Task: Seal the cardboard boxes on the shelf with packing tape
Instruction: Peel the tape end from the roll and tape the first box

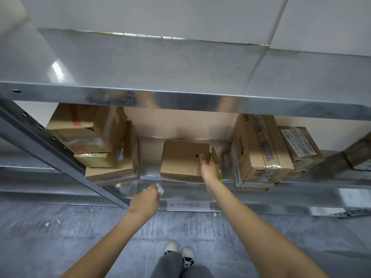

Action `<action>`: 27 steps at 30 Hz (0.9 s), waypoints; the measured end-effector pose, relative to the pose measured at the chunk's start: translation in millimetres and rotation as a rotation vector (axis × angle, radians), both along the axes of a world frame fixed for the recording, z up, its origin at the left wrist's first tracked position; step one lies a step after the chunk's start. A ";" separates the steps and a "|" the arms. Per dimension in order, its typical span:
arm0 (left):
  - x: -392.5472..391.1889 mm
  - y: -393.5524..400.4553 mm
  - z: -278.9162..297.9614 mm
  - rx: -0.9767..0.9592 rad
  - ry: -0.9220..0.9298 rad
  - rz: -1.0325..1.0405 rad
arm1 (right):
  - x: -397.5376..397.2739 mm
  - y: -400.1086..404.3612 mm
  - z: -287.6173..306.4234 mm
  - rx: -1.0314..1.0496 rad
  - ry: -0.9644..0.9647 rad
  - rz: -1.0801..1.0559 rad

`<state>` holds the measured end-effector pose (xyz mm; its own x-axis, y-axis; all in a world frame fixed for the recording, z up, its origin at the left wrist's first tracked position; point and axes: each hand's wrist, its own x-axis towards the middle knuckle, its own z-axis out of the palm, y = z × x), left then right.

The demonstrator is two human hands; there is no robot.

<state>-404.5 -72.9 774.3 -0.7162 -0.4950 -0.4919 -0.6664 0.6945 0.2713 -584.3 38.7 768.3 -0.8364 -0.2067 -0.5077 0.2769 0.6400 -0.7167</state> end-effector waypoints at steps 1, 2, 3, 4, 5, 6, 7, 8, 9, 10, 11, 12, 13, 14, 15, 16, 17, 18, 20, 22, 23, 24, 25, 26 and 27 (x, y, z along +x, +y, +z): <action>3.4 1.8 2.7 0.062 -0.022 0.001 | -0.1 -2.4 0.9 -0.008 -0.005 0.009; 5.0 2.9 5.1 0.130 -0.040 -0.005 | -0.4 -4.0 1.9 -0.006 -0.008 0.022; 5.8 4.4 9.0 0.213 -0.033 -0.013 | -0.4 -4.8 4.0 0.015 0.002 0.037; 5.0 5.9 12.8 0.316 0.003 -0.006 | -0.6 -4.3 6.1 0.058 0.044 0.054; 2.8 8.8 18.7 0.431 0.058 0.012 | -0.1 -2.2 10.7 0.110 0.131 0.078; -0.9 12.4 25.0 0.536 0.120 0.038 | -0.1 1.2 13.3 0.145 0.251 0.106; -5.2 16.4 31.9 0.628 0.186 0.072 | 0.9 4.7 17.9 0.153 0.373 0.146; -10.0 20.7 38.4 0.708 0.259 0.112 | 0.5 7.8 21.5 0.128 0.454 0.203; -14.0 24.8 43.1 0.774 0.333 0.150 | -1.0 10.6 26.9 0.073 0.462 0.271; -17.1 28.4 45.8 0.824 0.400 0.176 | -2.2 12.6 33.2 0.011 0.388 0.335; -19.4 31.6 48.5 0.861 0.456 0.188 | -1.9 13.9 41.2 -0.029 0.242 0.402; -21.0 34.2 50.3 0.887 0.498 0.195 | -1.7 15.1 49.9 -0.046 0.098 0.457; -22.3 36.4 51.7 0.910 0.529 0.207 | -2.2 15.0 58.6 -0.033 0.002 0.488; -23.6 38.0 52.3 0.928 0.551 0.221 | -3.2 14.6 65.4 -0.010 -0.047 0.498; -24.8 39.3 53.0 0.941 0.568 0.232 | -4.7 13.6 69.7 0.011 -0.070 0.496; -25.8 39.8 53.1 0.946 0.580 0.240 | -5.4 12.3 73.1 0.024 -0.097 0.489; -26.9 39.9 53.0 0.951 0.589 0.245 | -5.7 11.2 76.3 0.030 -0.138 0.483; -27.9 39.3 52.6 0.951 0.593 0.246 | -6.2 9.6 78.7 0.030 -0.186 0.483; -28.6 37.8 52.6 0.939 0.598 0.238 | -7.2 7.2 82.3 0.028 -0.250 0.494; -27.9 37.3 52.7 0.933 0.605 0.232 | -8.2 5.3 81.6 0.030 -0.255 0.511; -27.6 37.4 52.5 0.929 0.608 0.228 | -7.8 4.5 81.5 0.032 -0.251 0.525; -27.3 37.3 52.2 0.922 0.610 0.221 | -7.0 3.6 82.2 0.032 -0.252 0.544; -27.9 37.0 51.9 0.917 0.612 0.214 | -6.5 2.7 82.4 0.036 -0.255 0.566; -28.2 36.4 51.5 0.913 0.615 0.208 | -5.4 2.0 83.2 0.040 -0.260 0.588; -29.2 35.5 51.4 0.911 0.618 0.204 | -4.0 1.1 84.5 0.042 -0.265 0.603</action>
